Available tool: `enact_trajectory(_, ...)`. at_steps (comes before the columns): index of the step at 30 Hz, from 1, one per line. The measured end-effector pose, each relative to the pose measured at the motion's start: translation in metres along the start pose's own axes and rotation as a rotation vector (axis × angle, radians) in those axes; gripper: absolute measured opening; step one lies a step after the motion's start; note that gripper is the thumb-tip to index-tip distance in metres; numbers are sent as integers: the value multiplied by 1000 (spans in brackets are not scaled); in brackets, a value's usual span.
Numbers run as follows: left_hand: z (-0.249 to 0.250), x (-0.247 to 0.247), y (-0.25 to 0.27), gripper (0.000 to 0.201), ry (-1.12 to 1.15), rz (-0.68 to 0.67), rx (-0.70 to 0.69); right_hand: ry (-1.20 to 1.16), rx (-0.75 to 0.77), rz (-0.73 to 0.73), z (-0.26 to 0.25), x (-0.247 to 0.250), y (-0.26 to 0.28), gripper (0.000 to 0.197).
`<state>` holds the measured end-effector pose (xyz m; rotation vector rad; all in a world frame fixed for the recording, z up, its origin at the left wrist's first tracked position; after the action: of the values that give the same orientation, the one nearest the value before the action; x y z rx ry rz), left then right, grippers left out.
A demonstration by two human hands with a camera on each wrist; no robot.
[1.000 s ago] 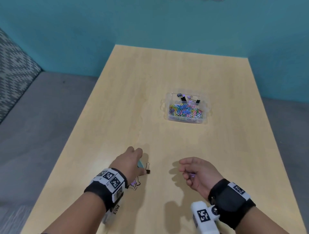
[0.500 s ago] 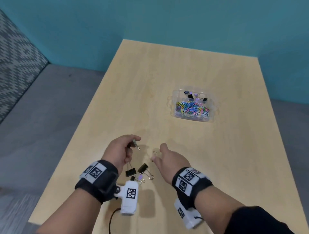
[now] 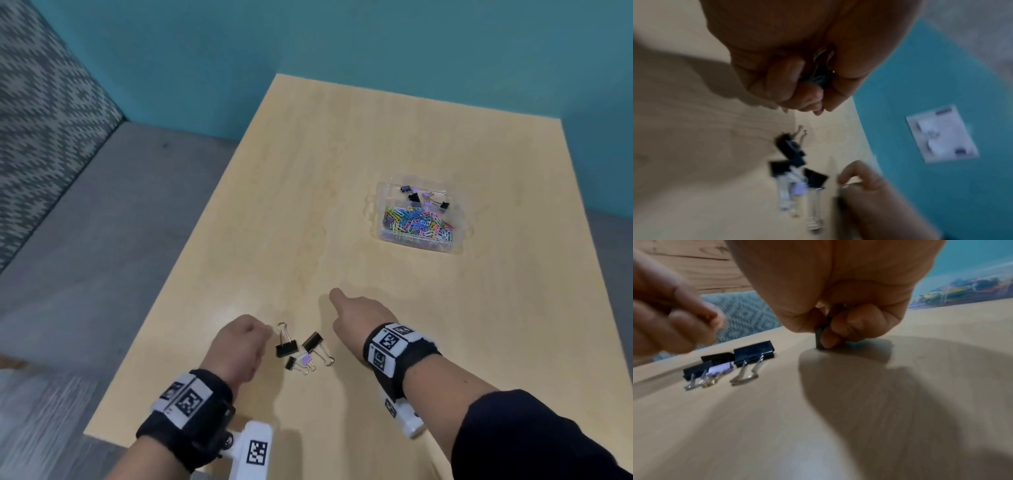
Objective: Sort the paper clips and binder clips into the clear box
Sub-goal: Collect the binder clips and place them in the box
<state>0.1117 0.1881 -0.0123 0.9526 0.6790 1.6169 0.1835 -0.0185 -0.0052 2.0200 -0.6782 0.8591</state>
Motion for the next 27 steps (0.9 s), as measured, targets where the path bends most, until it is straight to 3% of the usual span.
enact_trajectory(3,0,-4,7,35,-529,215,-118,-453,-106,164,15,-2,8,16)
enact_trajectory(6,7,-16,14,46,-758,272,-149,-1247,-371,350,25,-10,25,20)
enact_trajectory(8,12,-26,15,47,-865,282,-144,-1415,-394,329,25,-13,33,23)
enact_trajectory(10,17,-33,11,44,-931,303,-148,-1242,-291,295,22,-16,32,34)
enact_trajectory(12,18,-38,6,42,-952,294,-152,-867,-158,243,13,-13,26,37)
enact_trajectory(15,13,-37,-5,43,-903,228,-130,-326,-2,55,-9,-9,15,35)
enact_trajectory(17,10,-36,-9,43,-869,194,-124,-122,62,-40,-20,-5,8,32)
enact_trajectory(22,7,-36,-11,31,-808,192,-96,144,204,-108,-36,-4,-12,36)
enact_trajectory(27,10,-37,-5,29,-754,192,-115,228,254,-131,-32,-1,-22,28)
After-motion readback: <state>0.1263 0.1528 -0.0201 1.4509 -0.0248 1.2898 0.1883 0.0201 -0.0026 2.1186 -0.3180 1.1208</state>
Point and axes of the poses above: each hand's wrist, its own y-axis away from the middle knuckle, its own x-axis out of the back of the hand, z = x × y, the point moved 4 cm from there along -y, towards the middle knuckle, and after that the axes turned 14 degrees about x, right-handed, at the moved point
